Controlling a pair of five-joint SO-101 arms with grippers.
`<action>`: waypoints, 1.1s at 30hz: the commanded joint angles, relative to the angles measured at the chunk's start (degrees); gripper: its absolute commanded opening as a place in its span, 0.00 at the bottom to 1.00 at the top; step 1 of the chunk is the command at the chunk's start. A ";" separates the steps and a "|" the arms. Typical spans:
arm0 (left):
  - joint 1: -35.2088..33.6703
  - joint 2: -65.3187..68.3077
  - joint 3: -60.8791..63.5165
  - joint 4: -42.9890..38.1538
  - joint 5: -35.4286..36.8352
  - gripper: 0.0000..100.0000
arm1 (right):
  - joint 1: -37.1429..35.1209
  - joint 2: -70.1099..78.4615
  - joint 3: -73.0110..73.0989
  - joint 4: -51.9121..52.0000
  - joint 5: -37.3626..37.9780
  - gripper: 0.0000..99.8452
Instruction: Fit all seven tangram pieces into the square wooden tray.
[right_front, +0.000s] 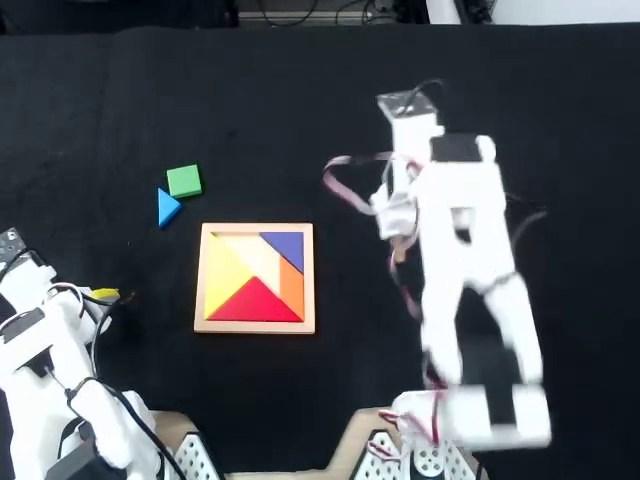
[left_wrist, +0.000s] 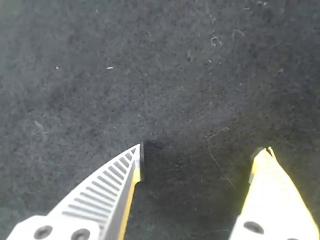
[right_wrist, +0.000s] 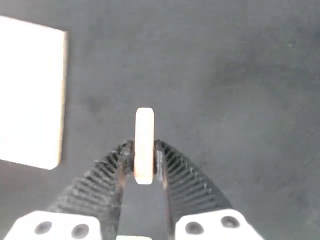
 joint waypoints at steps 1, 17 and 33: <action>0.22 -1.23 -0.31 -0.62 0.09 0.34 | -6.24 -16.75 5.93 -2.64 -1.58 0.01; 0.22 -1.23 0.04 -0.70 0.09 0.34 | -29.10 -2.51 7.34 -14.33 -1.85 0.01; 0.31 -1.23 -0.04 -0.97 0.09 0.34 | -30.07 23.78 -11.30 -14.15 -26.46 0.01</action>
